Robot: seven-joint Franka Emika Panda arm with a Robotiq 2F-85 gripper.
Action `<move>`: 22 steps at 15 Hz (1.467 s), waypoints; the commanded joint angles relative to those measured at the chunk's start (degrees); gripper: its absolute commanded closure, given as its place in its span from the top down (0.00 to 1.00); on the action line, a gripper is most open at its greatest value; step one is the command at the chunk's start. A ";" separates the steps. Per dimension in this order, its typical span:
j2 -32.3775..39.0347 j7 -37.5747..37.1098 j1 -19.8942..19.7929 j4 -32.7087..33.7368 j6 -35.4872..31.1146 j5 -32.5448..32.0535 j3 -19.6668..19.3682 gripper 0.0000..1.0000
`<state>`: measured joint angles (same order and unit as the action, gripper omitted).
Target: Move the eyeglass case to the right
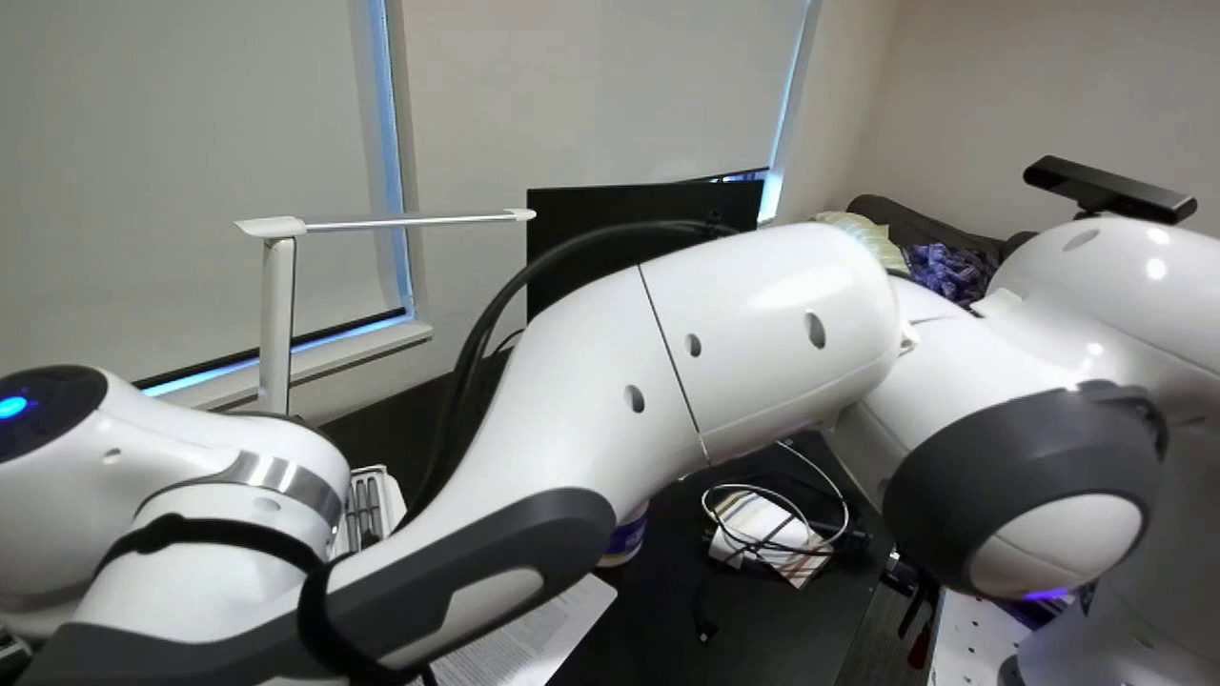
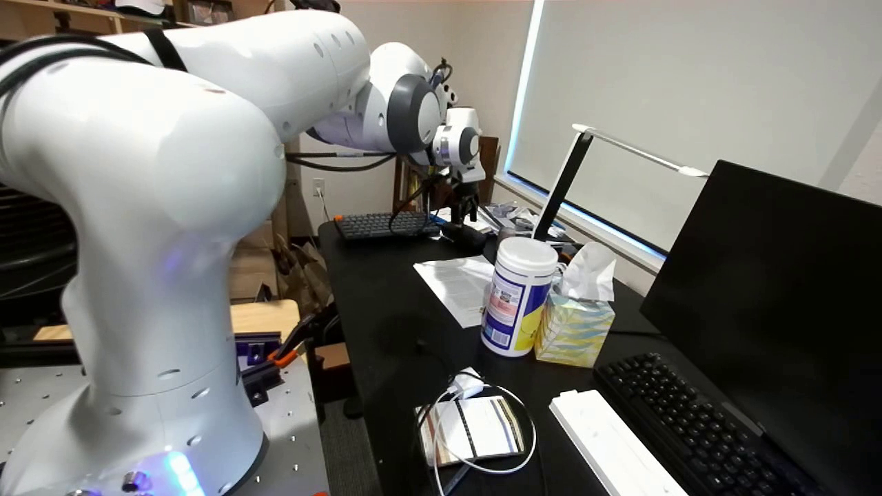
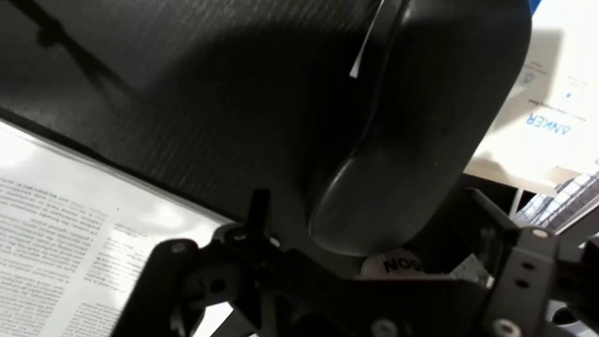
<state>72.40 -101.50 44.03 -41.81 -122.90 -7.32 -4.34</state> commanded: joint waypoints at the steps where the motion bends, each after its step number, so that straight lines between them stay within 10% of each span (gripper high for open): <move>1: 5.20 -1.51 1.21 6.90 -1.04 -0.57 -0.80 1.00; 6: 7.63 -1.35 1.49 8.82 -1.54 -0.22 -1.36 1.00; 7: 7.79 -0.89 1.34 9.02 -1.51 -0.12 -1.32 0.75; 12: 7.77 -0.25 1.47 9.67 -1.00 -0.56 -2.11 0.51; 13: 7.79 -0.49 1.57 9.75 -1.29 -0.68 -2.45 0.86; 22: 9.10 -10.17 1.50 9.83 -1.79 -0.09 -4.37 1.00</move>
<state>78.91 -107.88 45.46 -35.19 -124.39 -7.37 -7.61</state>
